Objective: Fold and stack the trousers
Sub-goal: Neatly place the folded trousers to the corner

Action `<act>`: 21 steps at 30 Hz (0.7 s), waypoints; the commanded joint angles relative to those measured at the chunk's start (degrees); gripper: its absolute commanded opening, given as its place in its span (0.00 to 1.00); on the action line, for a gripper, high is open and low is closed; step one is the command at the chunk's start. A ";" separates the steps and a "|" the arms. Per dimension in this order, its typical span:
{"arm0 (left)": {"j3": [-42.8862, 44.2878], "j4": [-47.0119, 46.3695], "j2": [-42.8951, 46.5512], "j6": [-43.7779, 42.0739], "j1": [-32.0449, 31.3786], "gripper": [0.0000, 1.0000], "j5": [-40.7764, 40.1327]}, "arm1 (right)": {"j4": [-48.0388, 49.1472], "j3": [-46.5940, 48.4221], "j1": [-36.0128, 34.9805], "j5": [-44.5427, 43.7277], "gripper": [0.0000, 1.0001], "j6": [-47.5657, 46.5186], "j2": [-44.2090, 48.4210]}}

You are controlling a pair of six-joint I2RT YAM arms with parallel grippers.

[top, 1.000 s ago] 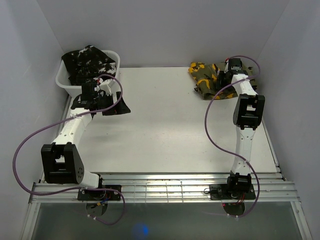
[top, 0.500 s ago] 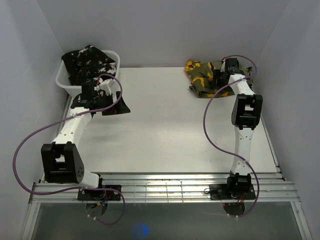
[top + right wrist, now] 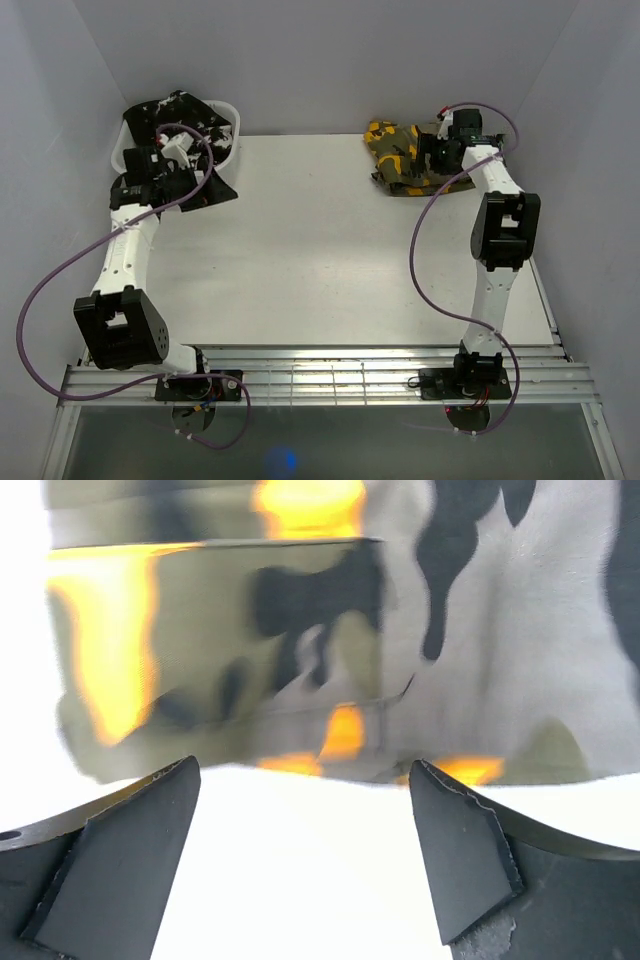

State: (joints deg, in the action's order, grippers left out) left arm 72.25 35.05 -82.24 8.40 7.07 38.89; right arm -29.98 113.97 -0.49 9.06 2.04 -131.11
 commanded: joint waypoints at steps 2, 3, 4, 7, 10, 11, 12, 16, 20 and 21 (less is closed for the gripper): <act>8.42 5.36 -1.17 0.04 6.97 0.98 9.86 | 3.52 -4.35 -0.39 6.31 0.90 -7.48 20.69; 9.31 6.16 -1.52 -0.31 8.12 0.98 12.15 | 2.74 -5.07 -0.39 7.45 0.90 -8.62 22.81; 10.45 6.96 -1.70 -0.93 9.35 0.98 14.26 | 1.60 -5.77 -0.39 8.51 0.90 -11.07 26.92; 10.89 8.63 -0.74 -3.29 11.30 0.98 12.54 | -4.63 -9.64 -0.39 11.24 0.90 -13.37 34.22; 10.81 12.14 0.67 -8.81 11.74 0.98 9.28 | -11.93 -16.92 -0.39 13.70 0.90 -16.89 41.42; 8.81 12.93 2.24 -10.84 11.74 0.98 8.40 | -13.17 -19.73 -0.39 14.84 0.90 -17.85 43.46; 7.31 13.38 3.13 -12.08 11.82 0.98 7.09 | -15.09 -26.02 -0.39 15.54 0.90 -18.39 47.40; -2.09 15.49 8.57 -19.20 11.74 0.98 3.40 | -16.78 -43.10 -0.39 18.18 0.90 -20.40 56.91; -10.62 15.84 15.95 -25.87 11.83 0.98 -1.35 | -16.95 -54.46 -0.39 15.56 0.90 -23.48 63.51; -12.72 16.19 17.19 -26.76 11.74 0.98 -1.89 | -17.30 -55.69 -0.30 15.20 0.90 -24.10 64.39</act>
State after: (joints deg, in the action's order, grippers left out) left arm 62.41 49.47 -70.50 -11.11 18.94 40.58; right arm -45.10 60.03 -0.82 24.23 -18.48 -71.35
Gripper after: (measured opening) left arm 0.976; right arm 0.903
